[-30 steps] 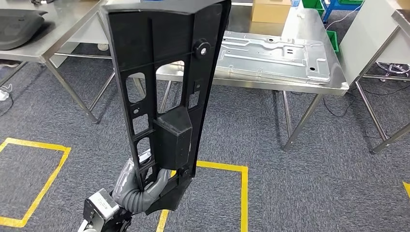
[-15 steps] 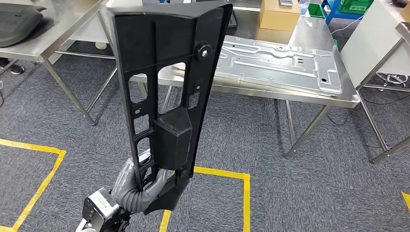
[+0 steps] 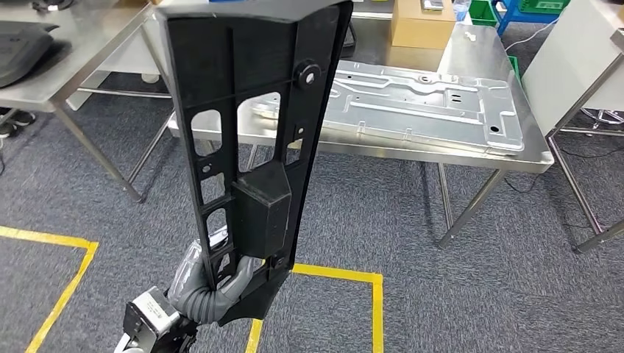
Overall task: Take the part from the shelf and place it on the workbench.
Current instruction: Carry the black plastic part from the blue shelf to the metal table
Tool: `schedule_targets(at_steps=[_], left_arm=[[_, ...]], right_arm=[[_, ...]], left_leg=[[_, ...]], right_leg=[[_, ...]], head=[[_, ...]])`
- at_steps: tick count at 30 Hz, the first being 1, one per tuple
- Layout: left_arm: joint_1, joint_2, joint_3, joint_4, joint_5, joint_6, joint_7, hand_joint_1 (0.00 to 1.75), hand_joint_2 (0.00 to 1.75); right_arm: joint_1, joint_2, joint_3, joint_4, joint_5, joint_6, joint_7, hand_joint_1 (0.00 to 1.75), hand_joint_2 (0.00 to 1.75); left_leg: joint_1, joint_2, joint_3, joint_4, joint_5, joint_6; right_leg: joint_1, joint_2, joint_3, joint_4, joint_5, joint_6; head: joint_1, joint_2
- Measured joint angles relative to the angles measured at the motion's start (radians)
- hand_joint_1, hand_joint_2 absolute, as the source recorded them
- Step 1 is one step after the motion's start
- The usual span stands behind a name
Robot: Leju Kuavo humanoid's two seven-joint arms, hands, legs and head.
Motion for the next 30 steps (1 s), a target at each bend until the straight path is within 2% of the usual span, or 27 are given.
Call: schedule_targets(at_steps=[1,2,4,6,7,9,11,12,14,15,16,17,18,20,21,22,25,26,27,30], left_arm=[[0.000,0.000,0.000,0.000,0.000,0.000,0.000,1.75,1.75],[0.000,0.000,0.000,0.000,0.001,-0.001,0.001,1.75,1.75],[-0.001,0.001,0.000,0.000,0.004,-0.002,0.001,1.75,1.75],[-0.006,0.001,0.000,0.000,0.009,-0.002,0.002,1.75,1.75],[-0.009,0.001,0.000,0.000,0.012,-0.002,0.002,1.75,1.75],[-0.017,0.002,0.000,0.000,0.015,-0.002,0.003,1.75,1.75],[-0.024,0.002,0.000,0.000,0.015,-0.002,0.003,1.75,1.75],[-0.026,0.002,0.000,0.000,0.016,-0.002,0.003,1.75,1.75],[-0.028,0.002,-0.001,0.000,0.016,-0.002,0.003,1.75,1.75],[-0.029,0.002,-0.001,0.000,0.016,-0.002,0.003,1.75,1.75],[-0.029,0.002,-0.002,0.000,0.016,-0.002,0.003,1.75,1.75],[-0.029,0.002,-0.002,0.000,0.016,-0.002,0.003,1.75,1.75],[-0.029,0.002,-0.002,0.000,0.016,-0.002,0.003,1.75,1.75],[-0.032,0.002,-0.003,0.000,0.017,-0.002,0.003,1.75,1.75],[-0.033,0.002,-0.003,0.000,0.017,-0.002,0.003,1.75,1.75],[-0.034,0.002,-0.003,0.000,0.017,-0.002,0.003,1.75,1.75],[-0.035,0.002,-0.004,-0.001,0.017,-0.002,0.003,1.75,1.75],[-0.036,0.002,-0.004,-0.001,0.017,-0.002,0.002,1.75,1.75],[-0.037,0.002,-0.003,-0.001,0.017,-0.002,0.002,1.75,1.75],[-0.035,0.002,-0.004,-0.001,0.017,-0.002,0.002,1.75,1.75]], right_arm=[[0.001,0.000,0.000,0.000,0.000,0.001,0.002,0.00,0.00],[0.002,0.000,0.000,0.000,-0.001,0.001,0.005,0.00,0.00],[-0.001,0.000,0.000,0.000,0.000,0.001,0.009,0.00,0.00],[-0.005,0.000,0.000,0.000,0.004,0.001,0.010,0.00,0.00],[-0.006,0.000,0.000,0.000,0.006,0.001,0.010,0.00,0.00],[-0.008,0.000,0.000,0.000,0.011,0.000,0.010,0.00,0.00],[-0.011,-0.001,0.000,0.000,0.014,0.000,0.010,0.00,0.00],[-0.013,-0.001,0.000,0.000,0.016,0.000,0.010,0.00,0.00],[-0.017,0.000,0.001,0.000,0.018,0.000,0.010,0.00,0.00],[-0.018,0.000,0.001,0.000,0.019,0.000,0.010,0.00,0.00],[-0.018,0.000,0.001,0.000,0.019,0.000,0.010,0.00,0.00],[-0.017,0.000,0.001,0.000,0.020,0.000,0.010,0.00,0.00],[-0.017,0.000,0.001,0.000,0.020,0.000,0.010,0.00,0.00],[-0.017,-0.002,0.001,0.000,0.021,0.000,0.010,0.00,0.00],[-0.017,-0.002,0.002,0.000,0.021,0.000,0.011,0.00,0.00],[-0.018,-0.003,0.002,0.000,0.021,0.000,0.012,0.00,0.00],[-0.018,-0.002,0.002,0.000,0.022,0.000,0.013,0.00,0.00],[-0.019,-0.002,0.002,0.000,0.022,-0.001,0.013,0.00,0.00],[-0.019,-0.002,0.002,0.000,0.022,-0.002,0.013,0.00,0.00],[-0.019,-0.002,0.002,0.000,0.022,-0.003,0.013,0.00,0.00]], left_leg=[[0.004,0.000,-0.017,0.003,-0.002,-0.007],[0.009,0.000,-0.016,-0.030,0.019,-0.013],[0.020,-0.009,0.015,-0.166,0.118,-0.025],[0.022,-0.018,0.040,-0.262,0.182,-0.021],[0.019,-0.019,0.043,-0.275,0.191,-0.013],[0.014,-0.016,0.055,-0.276,0.190,0.007],[0.015,-0.012,0.072,-0.279,0.186,0.023],[0.016,-0.009,0.080,-0.281,0.182,0.029],[0.014,-0.003,0.092,-0.281,0.169,0.037],[0.013,-0.001,0.099,-0.281,0.162,0.037],[0.012,0.000,0.107,-0.281,0.154,0.037],[0.012,0.000,0.118,-0.281,0.145,0.036],[0.011,0.000,0.131,-0.281,0.136,0.034],[0.010,0.001,0.153,-0.282,0.116,0.027],[0.009,0.002,0.161,-0.285,0.107,0.021],[0.008,0.002,0.170,-0.288,0.103,0.014],[0.005,0.002,0.187,-0.278,0.101,-0.003],[0.005,0.003,0.176,-0.250,0.094,-0.005],[0.006,0.003,0.151,-0.203,0.078,-0.007],[0.005,0.003,0.024,-0.013,0.001,-0.011]], right_leg=[[-0.004,0.008,0.008,0.000,-0.007,0.004],[-0.007,0.017,0.017,0.001,-0.014,0.009],[-0.013,0.034,0.039,0.002,-0.030,0.021],[-0.014,0.048,0.050,0.003,-0.045,0.034],[-0.014,0.052,0.052,0.005,-0.049,0.042],[-0.016,0.051,0.055,0.009,-0.056,0.055],[-0.017,0.022,0.036,0.058,-0.066,0.062],[-0.017,0.005,0.006,0.112,-0.079,0.066],[-0.017,-0.015,-0.084,0.251,-0.124,0.069],[-0.018,-0.017,-0.124,0.298,-0.145,0.070],[-0.018,-0.017,-0.149,0.314,-0.151,0.070],[-0.017,-0.017,-0.156,0.292,-0.136,0.068],[-0.016,-0.018,-0.145,0.237,-0.099,0.064],[-0.008,-0.024,-0.105,0.099,-0.001,0.052],[-0.003,-0.028,-0.090,0.055,0.026,0.046],[0.001,-0.029,-0.082,0.031,0.041,0.039],[-0.001,-0.025,-0.062,0.017,0.039,0.021],[-0.003,-0.024,-0.052,0.015,0.035,0.016],[-0.004,-0.023,-0.042,0.014,0.030,0.010],[-0.001,-0.020,-0.020,0.013,0.009,0.000]], head=[[0.000,0.000],[0.000,0.000],[-0.001,0.000],[-0.002,0.000],[-0.003,0.000],[-0.002,0.000],[0.000,0.000],[0.002,0.000],[0.004,0.000],[0.004,0.000],[0.004,0.000],[0.005,0.000],[0.005,0.000],[0.005,0.000],[0.004,0.000],[0.005,0.000],[0.004,0.000],[0.003,0.000],[0.001,0.000],[-0.002,0.000]])
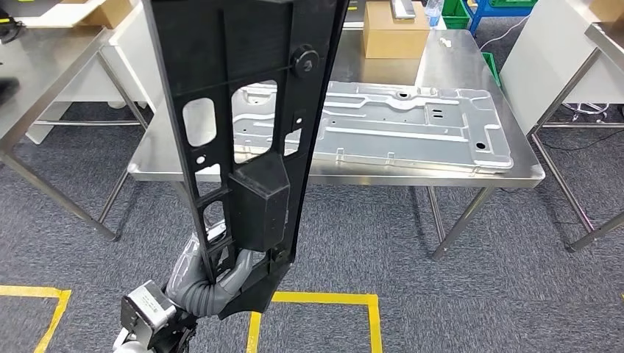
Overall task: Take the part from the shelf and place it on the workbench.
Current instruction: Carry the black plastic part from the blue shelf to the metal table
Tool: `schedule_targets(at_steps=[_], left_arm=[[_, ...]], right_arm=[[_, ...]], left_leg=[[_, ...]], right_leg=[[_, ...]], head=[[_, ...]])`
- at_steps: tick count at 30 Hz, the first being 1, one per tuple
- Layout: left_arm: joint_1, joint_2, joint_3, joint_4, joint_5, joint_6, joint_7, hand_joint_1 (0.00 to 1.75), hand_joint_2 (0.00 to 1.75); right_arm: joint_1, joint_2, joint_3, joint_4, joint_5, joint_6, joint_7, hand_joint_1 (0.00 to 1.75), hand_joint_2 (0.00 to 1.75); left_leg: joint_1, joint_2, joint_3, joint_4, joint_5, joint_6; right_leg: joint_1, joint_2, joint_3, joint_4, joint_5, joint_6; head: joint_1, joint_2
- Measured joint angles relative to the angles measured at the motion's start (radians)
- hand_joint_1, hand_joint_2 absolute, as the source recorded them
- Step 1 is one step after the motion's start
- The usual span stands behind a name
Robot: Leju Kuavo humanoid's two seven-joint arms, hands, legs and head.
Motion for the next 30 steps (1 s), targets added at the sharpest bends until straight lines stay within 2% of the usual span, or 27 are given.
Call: schedule_targets(at_steps=[1,2,3,5,6,7,8,10,11,12,13,15,16,17,18,20,22,23,24,26,27,28,30], left_arm=[[0.001,0.000,0.000,0.000,0.000,0.000,0.000,1.75,1.75],[0.002,0.000,0.000,0.000,0.000,0.000,0.000,1.75,1.75],[0.002,0.000,0.000,0.000,0.000,0.000,0.000,1.75,1.75],[0.002,0.000,0.000,0.000,0.000,0.000,0.000,1.75,1.75],[0.002,0.001,0.000,0.000,0.000,0.000,0.000,1.75,1.75],[0.002,0.001,0.000,-0.001,0.000,0.000,0.000,1.75,1.75],[0.002,0.001,0.000,-0.001,0.000,0.000,0.000,1.75,1.75],[0.001,0.001,0.000,-0.002,0.000,0.001,0.000,1.75,1.75],[0.001,0.002,0.000,-0.002,0.000,0.001,0.000,1.75,1.75],[0.000,0.002,0.000,-0.002,0.000,0.001,0.000,1.75,1.75],[0.000,0.002,0.000,-0.002,0.000,0.001,0.000,1.75,1.75],[0.002,0.002,-0.001,-0.002,0.000,0.001,0.000,1.75,1.75],[0.003,0.002,-0.002,-0.002,0.000,0.001,0.000,1.75,1.75],[0.004,0.002,-0.002,-0.002,0.000,0.001,0.000,1.75,1.75],[0.005,0.002,-0.002,-0.002,0.000,0.001,0.000,1.75,1.75],[0.005,0.002,-0.002,-0.002,0.000,0.001,0.000,1.75,1.75],[0.004,0.002,-0.002,-0.002,0.000,0.001,0.001,1.75,1.75],[0.004,0.002,-0.002,-0.002,0.000,0.002,0.001,1.75,1.75],[0.003,0.002,-0.002,-0.002,0.000,0.002,0.001,1.75,1.75],[0.002,0.002,-0.002,-0.002,0.000,0.001,0.001,1.75,1.75],[0.001,0.002,-0.001,-0.002,0.000,0.001,0.001,1.75,1.75],[0.000,0.002,-0.001,-0.002,0.000,0.001,0.001,1.75,1.75],[0.001,0.002,-0.001,-0.002,0.000,0.002,0.001,1.75,1.75]], right_arm=[[0.001,0.000,0.000,0.000,0.000,0.000,0.000,0.00,0.00],[0.002,0.001,0.000,0.000,0.000,0.000,0.000,0.00,0.00],[0.002,0.001,0.000,0.000,0.000,0.000,0.000,0.00,0.00],[0.002,0.003,0.000,0.000,0.000,0.000,0.000,0.00,0.00],[0.001,0.004,0.001,0.000,0.000,0.000,0.000,0.00,0.00],[0.000,0.006,0.001,0.000,0.000,0.000,0.000,0.00,0.00],[-0.001,0.009,0.001,0.000,0.000,0.000,0.000,0.00,0.00],[0.000,0.011,0.001,0.000,0.001,0.000,0.000,0.00,0.00],[0.000,0.012,0.002,0.000,0.001,0.000,0.000,0.00,0.00],[-0.001,0.011,0.002,0.000,0.001,0.000,0.000,0.00,0.00],[-0.001,0.011,0.002,0.000,0.001,0.000,0.000,0.00,0.00],[-0.001,0.011,0.002,0.000,0.001,0.000,0.000,0.00,0.00],[0.001,0.011,0.002,0.000,0.001,0.000,0.000,0.00,0.00],[0.003,0.010,0.002,0.000,0.001,0.000,0.001,0.00,0.00],[0.005,0.009,0.002,0.000,0.001,0.000,0.001,0.00,0.00],[0.008,0.008,0.002,0.000,0.002,0.000,0.001,0.00,0.00],[0.008,0.006,0.002,0.000,0.003,0.000,0.001,0.00,0.00],[0.009,0.006,0.002,0.000,0.003,0.000,0.001,0.00,0.00],[0.009,0.006,0.002,0.000,0.003,0.000,0.001,0.00,0.00],[0.010,0.005,0.002,0.000,0.003,-0.001,0.001,0.00,0.00],[0.008,0.005,0.002,0.000,0.003,-0.002,0.001,0.00,0.00],[0.007,0.005,0.002,0.000,0.003,-0.002,0.001,0.00,0.00],[0.006,0.004,0.002,0.000,0.003,-0.002,0.001,0.00,0.00]], left_leg=[[-0.001,0.000,-0.028,0.023,-0.010,0.001],[-0.003,0.000,-0.037,0.009,0.004,0.004],[-0.006,0.000,-0.030,-0.042,0.042,0.010],[-0.019,-0.001,0.005,-0.183,0.147,0.032],[-0.026,-0.002,0.018,-0.233,0.178,0.042],[-0.033,-0.002,0.025,-0.262,0.194,0.052],[-0.036,-0.003,0.029,-0.273,0.192,0.060],[-0.034,-0.004,0.054,-0.296,0.198,0.071],[-0.029,-0.005,0.070,-0.307,0.199,0.074],[-0.024,-0.004,0.085,-0.314,0.199,0.076],[-0.020,-0.004,0.094,-0.318,0.196,0.077],[-0.013,-0.003,0.107,-0.318,0.183,0.075],[-0.010,-0.004,0.116,-0.318,0.174,0.071],[-0.006,-0.005,0.126,-0.318,0.165,0.066],[-0.002,-0.006,0.140,-0.318,0.154,0.060],[0.004,-0.005,0.166,-0.318,0.131,0.047],[0.004,-0.003,0.180,-0.320,0.112,0.031],[0.003,-0.003,0.185,-0.321,0.107,0.023],[0.003,-0.003,0.190,-0.323,0.105,0.016],[0.006,-0.001,0.189,-0.302,0.098,0.009],[0.007,0.000,0.169,-0.262,0.089,0.007],[0.008,0.000,0.132,-0.198,0.071,0.006],[0.007,0.000,0.036,-0.051,0.019,0.003]], right_leg=[[0.002,0.002,0.009,0.000,-0.008,-0.001],[0.005,0.004,0.020,0.000,-0.017,-0.001],[0.009,0.006,0.033,0.000,-0.025,-0.002],[0.014,0.008,0.057,-0.001,-0.043,0.000],[0.014,0.009,0.064,-0.002,-0.050,0.003],[0.013,0.009,0.068,-0.005,-0.055,0.008],[0.011,0.009,0.072,-0.003,-0.054,0.014],[0.009,0.008,0.078,0.004,-0.054,0.026],[0.009,0.007,0.074,0.024,-0.059,0.031],[0.008,0.006,0.059,0.057,-0.075,0.038],[0.004,0.005,0.029,0.109,-0.097,0.045],[-0.008,0.005,-0.055,0.230,-0.142,0.059],[-0.015,0.004,-0.088,0.263,-0.150,0.066],[-0.021,0.003,-0.105,0.262,-0.141,0.072],[-0.026,0.002,-0.103,0.224,-0.111,0.078],[-0.031,-0.006,-0.067,0.083,-0.008,0.084],[-0.027,-0.014,-0.044,-0.008,0.049,0.078],[-0.024,-0.015,-0.043,-0.020,0.053,0.070],[-0.021,-0.014,-0.041,-0.019,0.045,0.060],[-0.023,-0.011,-0.028,-0.022,0.041,0.043],[-0.023,-0.010,-0.020,-0.023,0.036,0.035],[-0.024,-0.008,-0.011,-0.025,0.031,0.029],[-0.021,-0.004,0.002,-0.024,0.016,0.021]], head=[[0.000,0.000],[-0.001,0.000],[-0.001,0.000],[0.000,0.000],[0.000,0.000],[0.001,0.000],[0.001,0.000],[-0.001,0.000],[-0.001,0.000],[0.000,0.000],[0.000,0.000],[0.002,0.000],[0.002,0.000],[0.002,0.000],[0.003,0.000],[0.004,0.000],[0.006,0.000],[0.006,0.000],[0.006,0.000],[0.004,0.000],[0.003,0.000],[0.001,0.000],[-0.001,0.000]])
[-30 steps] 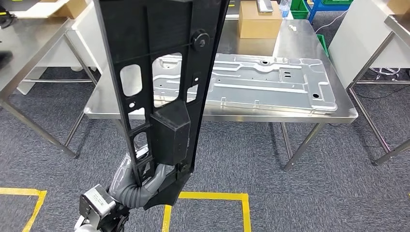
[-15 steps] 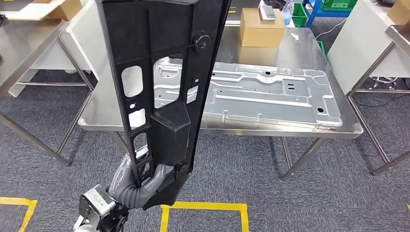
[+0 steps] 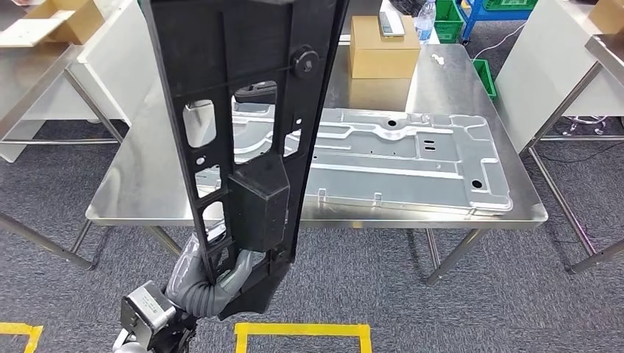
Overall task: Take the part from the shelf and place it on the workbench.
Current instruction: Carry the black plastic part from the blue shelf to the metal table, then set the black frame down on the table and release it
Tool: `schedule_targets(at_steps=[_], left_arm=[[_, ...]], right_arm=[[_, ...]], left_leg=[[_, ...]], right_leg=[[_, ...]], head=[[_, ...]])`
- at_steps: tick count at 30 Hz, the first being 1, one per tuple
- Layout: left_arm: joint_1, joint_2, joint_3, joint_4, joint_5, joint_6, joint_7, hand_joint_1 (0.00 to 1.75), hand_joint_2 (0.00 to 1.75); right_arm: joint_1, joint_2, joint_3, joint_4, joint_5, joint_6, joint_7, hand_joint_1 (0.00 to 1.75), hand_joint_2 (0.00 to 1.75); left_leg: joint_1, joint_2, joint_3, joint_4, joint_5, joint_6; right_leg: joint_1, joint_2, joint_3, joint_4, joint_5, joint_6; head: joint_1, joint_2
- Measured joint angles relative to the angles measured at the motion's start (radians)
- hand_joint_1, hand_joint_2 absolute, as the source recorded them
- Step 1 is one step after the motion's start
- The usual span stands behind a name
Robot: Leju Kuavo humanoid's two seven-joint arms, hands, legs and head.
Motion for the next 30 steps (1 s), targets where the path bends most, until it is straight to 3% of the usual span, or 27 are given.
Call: schedule_targets(at_steps=[1,2,3,6,8,11,14,16,18,19,20,22,24,28,30], left_arm=[[0.001,0.000,0.000,0.000,0.000,0.000,0.000,1.75,1.75],[0.002,0.000,0.000,0.000,0.000,0.000,0.000,1.75,1.75],[0.002,0.000,0.000,0.000,0.000,0.000,0.000,1.75,1.75],[0.001,0.001,0.000,0.000,0.001,0.000,0.000,1.75,1.75],[0.001,0.000,0.000,0.000,0.001,0.000,0.000,1.75,1.75],[0.001,0.002,0.001,0.000,0.002,0.001,0.000,1.75,1.75],[0.001,0.002,0.001,0.000,0.002,0.001,0.001,1.75,1.75],[0.000,0.002,0.001,0.000,0.001,0.001,0.000,1.75,1.75],[0.000,0.001,0.000,0.000,0.003,0.001,0.000,1.75,1.75],[0.000,0.001,-0.001,0.000,0.006,0.001,-0.001,1.75,1.75],[0.001,0.001,-0.001,0.000,0.011,0.000,-0.003,1.75,1.75],[-0.001,0.001,-0.001,0.000,0.025,-0.003,-0.010,1.75,1.75],[-0.006,0.000,-0.001,0.000,0.036,-0.008,-0.015,1.75,1.75],[-0.058,-0.005,-0.009,0.000,0.042,-0.034,-0.006,1.75,1.75],[-0.109,-0.011,-0.018,0.001,0.053,-0.056,0.008,1.75,1.75]], right_arm=[[0.001,0.000,0.000,0.000,0.000,0.000,0.000,0.00,0.00],[0.001,0.000,0.000,0.000,0.000,0.001,0.000,0.00,0.00],[0.002,0.001,0.000,0.000,0.000,0.001,0.000,0.00,0.00],[0.002,0.001,0.000,0.000,0.000,0.002,0.001,0.00,0.00],[0.001,0.001,0.000,0.000,0.000,0.003,0.002,0.00,0.00],[0.000,0.001,0.000,0.000,0.000,0.003,0.003,0.00,0.00],[0.000,0.001,0.000,0.000,0.000,0.003,0.003,0.00,0.00],[-0.001,0.001,0.000,0.000,0.002,0.003,0.003,0.00,0.00],[-0.002,0.001,0.000,0.000,0.004,0.003,0.006,0.00,0.00],[-0.002,0.001,0.001,0.000,0.005,0.003,0.008,0.00,0.00],[-0.002,0.001,0.001,0.000,0.006,0.003,0.011,0.00,0.00],[-0.002,-0.001,0.001,0.000,0.009,0.003,0.014,0.00,0.00],[-0.004,-0.002,0.002,0.000,0.013,0.004,0.016,0.00,0.00],[-0.012,-0.001,0.007,0.000,0.034,0.014,0.026,0.00,0.00],[-0.020,-0.001,0.014,0.000,0.049,0.022,0.033,0.00,0.00]], left_leg=[[0.000,0.000,-0.039,0.045,-0.020,-0.002],[0.000,0.000,-0.061,0.054,-0.022,-0.004],[0.001,0.000,-0.066,0.024,0.002,-0.006],[0.003,0.001,-0.024,-0.176,0.154,-0.003],[-0.002,0.000,-0.010,-0.238,0.192,0.006],[-0.006,-0.003,0.003,-0.242,0.188,0.024],[-0.006,-0.004,0.010,-0.242,0.187,0.027],[-0.003,-0.004,0.021,-0.245,0.186,0.032],[-0.001,-0.003,0.038,-0.247,0.175,0.040],[-0.001,-0.003,0.045,-0.247,0.168,0.042],[0.000,-0.004,0.053,-0.247,0.159,0.042],[0.002,-0.006,0.070,-0.247,0.145,0.035],[0.001,-0.007,0.081,-0.246,0.133,0.025],[-0.001,-0.005,0.081,-0.237,0.120,0.007],[0.000,-0.002,0.050,-0.172,0.086,0.002]], right_leg=[[0.001,0.003,0.008,0.000,-0.008,-0.001],[0.001,0.006,0.019,0.000,-0.017,-0.002],[0.000,0.010,0.031,0.000,-0.025,-0.001],[0.000,0.019,0.067,0.000,-0.053,0.009],[0.002,0.022,0.080,0.002,-0.067,0.023],[0.002,0.022,0.091,0.012,-0.070,0.040],[0.001,0.021,0.092,0.013,-0.071,0.042],[0.000,0.016,0.084,0.040,-0.089,0.045],[-0.002,0.010,-0.013,0.199,-0.153,0.052],[-0.003,0.009,-0.060,0.258,-0.166,0.055],[-0.003,0.009,-0.096,0.288,-0.161,0.057],[-0.003,0.008,-0.061,0.160,-0.065,0.057],[0.001,0.007,-0.025,0.050,-0.015,0.050],[0.007,0.002,-0.018,0.025,-0.011,0.018],[0.006,0.001,-0.014,0.024,-0.011,0.009]], head=[[0.000,0.000],[0.000,0.000],[0.000,0.000],[-0.002,0.000],[-0.001,0.000],[0.000,0.000],[-0.001,0.000],[0.000,0.000],[0.003,0.000],[0.003,0.000],[0.004,0.000],[0.004,0.000],[0.005,0.000],[0.003,0.000],[0.001,0.000]])
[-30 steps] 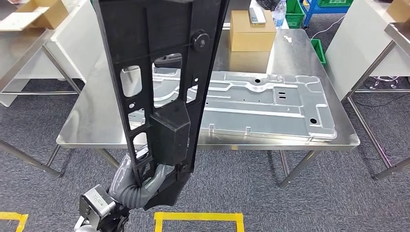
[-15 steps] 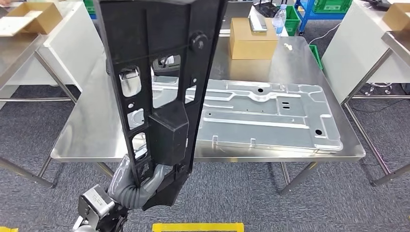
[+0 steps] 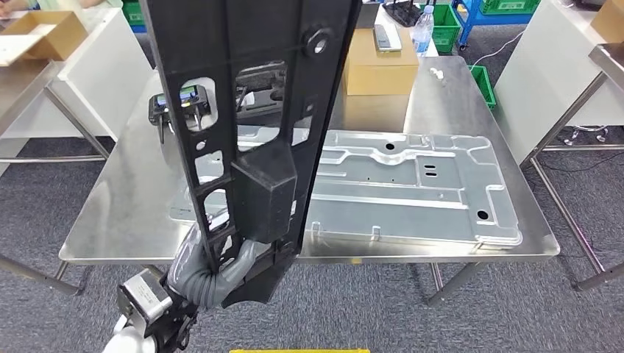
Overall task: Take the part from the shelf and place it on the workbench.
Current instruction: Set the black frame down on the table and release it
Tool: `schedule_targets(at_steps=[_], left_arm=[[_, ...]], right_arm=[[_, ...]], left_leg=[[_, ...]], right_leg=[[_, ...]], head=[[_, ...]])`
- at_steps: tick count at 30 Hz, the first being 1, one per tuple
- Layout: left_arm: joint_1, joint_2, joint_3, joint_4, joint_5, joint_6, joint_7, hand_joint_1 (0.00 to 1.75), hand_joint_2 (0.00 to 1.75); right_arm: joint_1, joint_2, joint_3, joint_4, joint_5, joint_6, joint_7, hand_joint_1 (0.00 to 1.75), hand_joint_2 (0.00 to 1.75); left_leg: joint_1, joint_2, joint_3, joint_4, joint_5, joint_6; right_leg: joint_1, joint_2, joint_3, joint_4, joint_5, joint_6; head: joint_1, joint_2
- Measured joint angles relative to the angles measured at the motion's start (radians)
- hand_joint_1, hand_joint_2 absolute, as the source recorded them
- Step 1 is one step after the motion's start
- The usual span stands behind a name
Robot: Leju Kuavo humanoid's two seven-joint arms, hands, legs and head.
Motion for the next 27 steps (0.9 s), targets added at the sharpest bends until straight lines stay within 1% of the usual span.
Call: schedule_targets(at_steps=[1,2,3,4,5,6,7,8,9,10,12,13,14,15,16,18,19,20,21,22,23,24,25,26,27], left_arm=[[-0.027,-0.005,-0.006,0.002,0.012,-0.015,0.007,1.75,1.75],[-0.054,-0.011,-0.013,0.006,0.024,-0.033,0.014,1.75,1.75],[-0.082,-0.017,-0.022,0.012,0.033,-0.050,0.020,1.75,1.75],[-0.112,-0.024,-0.032,0.021,0.036,-0.065,0.027,1.75,1.75],[-0.144,-0.031,-0.042,0.030,0.031,-0.077,0.035,1.75,1.75],[-0.176,-0.038,-0.051,0.039,0.018,-0.085,0.046,1.75,1.75],[-0.210,-0.046,-0.061,0.047,-0.001,-0.090,0.061,1.75,1.75],[-0.245,-0.054,-0.071,0.056,-0.025,-0.094,0.078,1.75,1.75],[-0.281,-0.063,-0.082,0.066,-0.049,-0.098,0.094,1.75,1.75],[-0.314,-0.074,-0.093,0.077,-0.068,-0.102,0.109,1.75,1.75],[-0.365,-0.094,-0.111,0.102,-0.095,-0.109,0.134,1.75,1.75],[-0.388,-0.105,-0.120,0.119,-0.114,-0.111,0.149,1.75,1.75],[-0.412,-0.115,-0.130,0.139,-0.140,-0.111,0.165,1.75,1.75],[-0.439,-0.126,-0.141,0.163,-0.182,-0.108,0.185,1.75,1.75],[-0.468,-0.139,-0.153,0.191,-0.233,-0.103,0.206,1.75,1.75],[-0.522,-0.165,-0.179,0.254,-0.357,-0.091,0.250,1.75,1.75],[-0.545,-0.177,-0.193,0.289,-0.426,-0.088,0.273,1.75,1.75],[-0.568,-0.190,-0.210,0.327,-0.499,-0.091,0.301,1.75,1.75],[-0.593,-0.204,-0.226,0.366,-0.574,-0.099,0.330,1.75,1.75],[-0.619,-0.219,-0.242,0.410,-0.651,-0.110,0.359,1.75,1.75],[-0.646,-0.236,-0.258,0.457,-0.722,-0.124,0.384,1.75,1.75],[-0.672,-0.252,-0.273,0.506,-0.782,-0.135,0.402,1.75,1.75],[-0.695,-0.268,-0.286,0.554,-0.830,-0.143,0.414,1.75,1.75],[-0.712,-0.282,-0.297,0.600,-0.863,-0.147,0.421,1.75,1.75],[-0.724,-0.295,-0.307,0.641,-0.885,-0.149,0.423,1.75,1.75]], right_arm=[[-0.005,0.001,0.004,0.000,0.008,0.005,0.003,0.00,0.00],[-0.011,0.002,0.009,0.000,0.017,0.011,0.008,0.00,0.00],[-0.015,0.003,0.012,0.000,0.024,0.017,0.012,0.00,0.00],[-0.020,0.005,0.016,0.000,0.032,0.021,0.016,0.00,0.00],[-0.024,0.006,0.020,0.000,0.037,0.026,0.019,0.00,0.00],[-0.028,0.008,0.025,0.000,0.043,0.029,0.020,0.00,0.00],[-0.032,0.010,0.029,0.000,0.048,0.034,0.021,0.00,0.00],[-0.037,0.012,0.034,0.000,0.054,0.038,0.023,0.00,0.00],[-0.041,0.015,0.037,0.000,0.058,0.041,0.025,0.00,0.00],[-0.045,0.017,0.040,0.000,0.062,0.045,0.029,0.00,0.00],[-0.049,0.020,0.046,0.000,0.069,0.051,0.034,0.00,0.00],[-0.051,0.021,0.050,0.000,0.073,0.056,0.036,0.00,0.00],[-0.053,0.022,0.054,0.000,0.078,0.059,0.038,0.00,0.00],[-0.055,0.023,0.058,0.000,0.082,0.064,0.041,0.00,0.00],[-0.059,0.023,0.060,0.000,0.087,0.068,0.046,0.00,0.00],[-0.064,0.025,0.065,0.000,0.096,0.073,0.058,0.00,0.00],[-0.065,0.027,0.068,0.000,0.100,0.077,0.064,0.00,0.00],[-0.066,0.029,0.073,0.000,0.106,0.084,0.067,0.00,0.00],[-0.068,0.030,0.077,0.000,0.111,0.093,0.071,0.00,0.00],[-0.072,0.030,0.081,0.000,0.117,0.103,0.072,0.00,0.00],[-0.077,0.031,0.084,0.000,0.122,0.112,0.073,0.00,0.00],[-0.083,0.033,0.087,0.000,0.126,0.119,0.075,0.00,0.00],[-0.089,0.035,0.089,0.000,0.131,0.124,0.076,0.00,0.00],[-0.093,0.038,0.092,0.000,0.133,0.128,0.077,0.00,0.00],[-0.096,0.041,0.095,0.000,0.135,0.130,0.078,0.00,0.00]], left_leg=[[-0.001,0.001,-0.034,0.067,-0.029,-0.001],[-0.002,0.002,-0.075,0.146,-0.060,-0.001],[-0.004,0.002,-0.114,0.215,-0.082,-0.001],[-0.005,0.002,-0.141,0.255,-0.089,0.001],[-0.006,0.002,-0.148,0.252,-0.074,0.004],[-0.009,0.002,-0.136,0.209,-0.042,0.009],[-0.012,0.002,-0.110,0.137,0.003,0.017],[-0.017,0.003,-0.083,0.060,0.042,0.026],[-0.022,0.003,-0.062,-0.001,0.066,0.031],[-0.026,0.004,-0.051,-0.038,0.081,0.034],[-0.029,0.005,-0.047,-0.056,0.085,0.034],[-0.028,0.006,-0.045,-0.059,0.093,0.038],[-0.025,0.007,-0.043,-0.062,0.096,0.042],[-0.022,0.008,-0.041,-0.065,0.098,0.046],[-0.020,0.009,-0.039,-0.066,0.100,0.050],[-0.019,0.009,-0.039,-0.066,0.099,0.053],[-0.019,0.009,-0.039,-0.066,0.099,0.052],[-0.018,0.008,-0.039,-0.065,0.098,0.052],[-0.016,0.008,-0.038,-0.064,0.098,0.051],[-0.014,0.008,-0.038,-0.063,0.096,0.048],[-0.014,0.007,-0.038,-0.061,0.093,0.044],[-0.014,0.007,-0.039,-0.058,0.090,0.038],[-0.016,0.007,-0.040,-0.055,0.088,0.033],[-0.018,0.007,-0.042,-0.054,0.087,0.028],[-0.019,0.008,-0.042,-0.055,0.087,0.025]], right_leg=[[0.000,0.000,0.001,0.000,-0.001,-0.003],[0.002,0.000,0.002,0.000,-0.002,-0.005],[0.004,0.000,0.003,0.000,-0.003,-0.007],[0.007,0.000,0.004,0.000,-0.004,-0.009],[0.009,0.001,0.006,0.000,-0.005,-0.010],[0.012,0.002,0.009,0.000,-0.006,-0.011],[0.014,0.004,0.012,0.000,-0.007,-0.012],[0.016,0.006,0.014,0.000,-0.007,-0.012],[0.018,0.008,0.012,0.000,-0.007,-0.011],[0.018,0.009,0.007,0.001,-0.007,-0.009],[0.016,0.009,-0.002,0.001,-0.004,0.000],[0.014,0.009,-0.003,0.005,-0.007,0.005],[0.013,0.008,-0.008,0.017,-0.015,0.012],[0.012,0.008,-0.021,0.047,-0.033,0.018],[0.011,0.007,-0.046,0.101,-0.061,0.024],[0.006,0.007,-0.119,0.243,-0.120,0.034],[0.003,0.006,-0.147,0.293,-0.133,0.038],[0.000,0.006,-0.159,0.307,-0.127,0.041],[-0.004,0.005,-0.149,0.278,-0.101,0.045],[-0.008,0.004,-0.119,0.211,-0.063,0.048],[-0.013,0.002,-0.083,0.132,-0.029,0.053],[-0.014,0.003,-0.052,0.066,-0.003,0.053],[-0.015,0.004,-0.033,0.025,0.010,0.051],[-0.014,0.006,-0.028,0.010,0.012,0.046],[-0.012,0.009,-0.029,0.010,0.014,0.037]], head=[[-0.001,0.000],[-0.002,0.000],[-0.002,0.000],[-0.003,0.000],[-0.003,0.000],[-0.003,0.000],[-0.003,0.000],[-0.003,0.000],[-0.003,0.000],[-0.002,0.000],[-0.002,0.000],[-0.002,0.000],[-0.001,0.000],[0.001,0.000],[0.002,0.000],[0.005,0.000],[0.006,0.000],[0.006,0.000],[0.006,0.000],[0.006,0.000],[0.006,0.000],[0.006,0.000],[0.006,0.000],[0.005,0.000],[0.004,0.000]])
